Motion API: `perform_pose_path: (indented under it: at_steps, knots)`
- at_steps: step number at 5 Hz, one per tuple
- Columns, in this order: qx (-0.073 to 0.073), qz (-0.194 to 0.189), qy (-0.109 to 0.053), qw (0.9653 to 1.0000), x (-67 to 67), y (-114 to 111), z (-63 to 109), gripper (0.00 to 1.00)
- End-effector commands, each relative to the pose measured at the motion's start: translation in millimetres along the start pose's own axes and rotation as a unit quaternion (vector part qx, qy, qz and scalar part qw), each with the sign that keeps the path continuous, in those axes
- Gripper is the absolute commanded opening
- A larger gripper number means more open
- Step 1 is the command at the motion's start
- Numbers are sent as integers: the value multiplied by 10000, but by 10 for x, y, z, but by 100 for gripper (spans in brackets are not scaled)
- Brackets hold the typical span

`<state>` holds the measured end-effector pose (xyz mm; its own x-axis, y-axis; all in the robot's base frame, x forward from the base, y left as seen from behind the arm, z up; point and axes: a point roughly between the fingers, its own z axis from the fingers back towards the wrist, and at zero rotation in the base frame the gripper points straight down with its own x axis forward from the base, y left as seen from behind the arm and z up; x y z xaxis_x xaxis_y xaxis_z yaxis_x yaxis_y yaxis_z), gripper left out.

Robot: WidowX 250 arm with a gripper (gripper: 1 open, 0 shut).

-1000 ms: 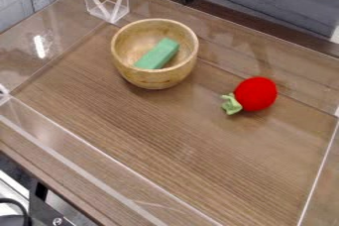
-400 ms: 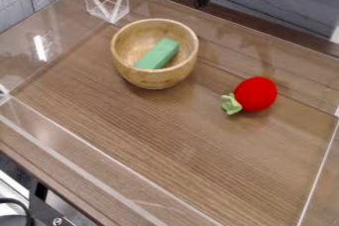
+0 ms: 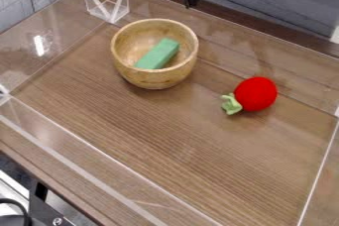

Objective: Move the red object to the right side of the table

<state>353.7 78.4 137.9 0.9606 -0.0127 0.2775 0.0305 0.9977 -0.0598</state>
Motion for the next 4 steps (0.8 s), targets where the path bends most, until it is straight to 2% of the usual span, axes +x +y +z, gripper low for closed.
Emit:
perform_pose_path:
  at_steps: [1, 2, 4]
  knots:
    - [106, 57, -289, 9995, 101, 32, 190, 100]
    - [28, -75, -285, 9996, 131, -18, 202, 100]
    - [-117, -453, -205, 9987, 118, -103, 123, 100]
